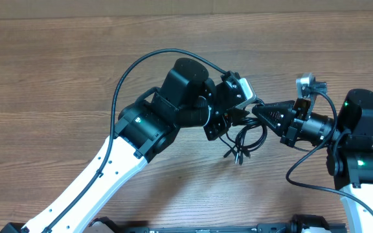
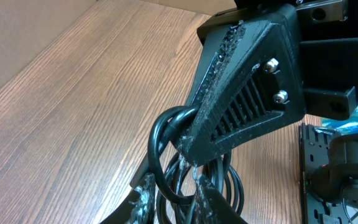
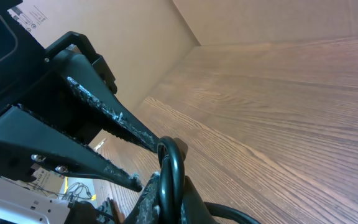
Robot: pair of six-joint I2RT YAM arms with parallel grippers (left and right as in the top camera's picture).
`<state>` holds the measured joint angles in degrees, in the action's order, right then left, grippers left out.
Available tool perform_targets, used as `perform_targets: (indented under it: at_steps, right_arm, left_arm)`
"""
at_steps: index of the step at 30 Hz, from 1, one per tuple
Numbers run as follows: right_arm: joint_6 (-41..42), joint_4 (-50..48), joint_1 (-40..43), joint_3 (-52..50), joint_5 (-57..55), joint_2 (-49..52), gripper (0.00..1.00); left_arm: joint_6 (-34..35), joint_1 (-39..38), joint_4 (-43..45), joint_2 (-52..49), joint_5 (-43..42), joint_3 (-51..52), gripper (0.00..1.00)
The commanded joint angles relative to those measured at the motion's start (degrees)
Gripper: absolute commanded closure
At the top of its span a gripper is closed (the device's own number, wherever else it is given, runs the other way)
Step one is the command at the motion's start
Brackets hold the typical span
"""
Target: Untangle cables
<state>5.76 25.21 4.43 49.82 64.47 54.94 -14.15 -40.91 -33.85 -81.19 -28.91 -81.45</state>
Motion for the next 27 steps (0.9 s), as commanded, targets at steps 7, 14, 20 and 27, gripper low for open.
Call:
perform_targets:
  at_steps: [7, 14, 20, 27]
  right_arm:
    - [0.2, -0.8, -0.2, 0.9, 1.9, -0.1, 0.96]
    - [0.2, -1.0, -0.2, 0.9, 2.8, -0.1, 0.96]
    - [0.2, -1.0, -0.2, 0.9, 2.8, -0.1, 0.96]
    - [0.2, -1.0, -0.2, 0.9, 2.7, -0.1, 0.96]
  left_arm:
    - [-0.4, -1.2, 0.0, -1.0, -1.7, -0.1, 0.79]
    - [0.0, -1.2, 0.0, -1.0, -0.4, -0.1, 0.75]
    - [3.1, -1.2, 0.0, -1.0, 4.0, -0.1, 0.76]
    - [4.0, -1.3, 0.5, -1.0, 3.4, -0.1, 0.96]
